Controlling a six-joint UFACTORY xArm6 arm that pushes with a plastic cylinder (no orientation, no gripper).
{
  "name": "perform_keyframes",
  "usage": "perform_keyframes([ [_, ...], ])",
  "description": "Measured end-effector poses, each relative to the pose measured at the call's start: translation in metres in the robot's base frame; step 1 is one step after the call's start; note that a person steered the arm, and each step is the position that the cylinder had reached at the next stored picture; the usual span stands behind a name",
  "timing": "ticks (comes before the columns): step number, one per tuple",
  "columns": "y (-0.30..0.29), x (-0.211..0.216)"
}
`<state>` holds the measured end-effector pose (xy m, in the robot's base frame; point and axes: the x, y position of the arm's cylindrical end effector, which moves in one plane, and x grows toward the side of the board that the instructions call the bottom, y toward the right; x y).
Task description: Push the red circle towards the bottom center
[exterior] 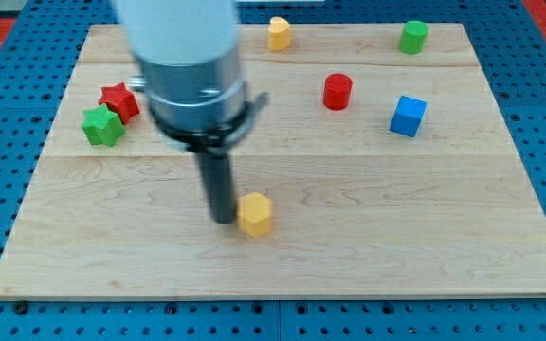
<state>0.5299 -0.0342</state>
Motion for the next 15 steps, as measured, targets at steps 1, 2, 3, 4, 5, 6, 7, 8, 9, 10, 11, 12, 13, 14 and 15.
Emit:
perform_keyframes([
  [1, 0.063, 0.0],
  [2, 0.157, 0.008],
  [3, 0.141, -0.001],
  [4, 0.081, -0.063],
  [5, 0.057, -0.12],
  [6, 0.057, -0.168],
  [7, 0.046, -0.184],
  [8, -0.004, -0.184],
  [9, -0.032, -0.184],
  [10, -0.041, -0.184],
  [11, -0.02, -0.203],
  [12, -0.002, -0.218],
  [13, 0.086, -0.218],
  [14, 0.095, -0.22],
  [15, 0.143, -0.223],
])
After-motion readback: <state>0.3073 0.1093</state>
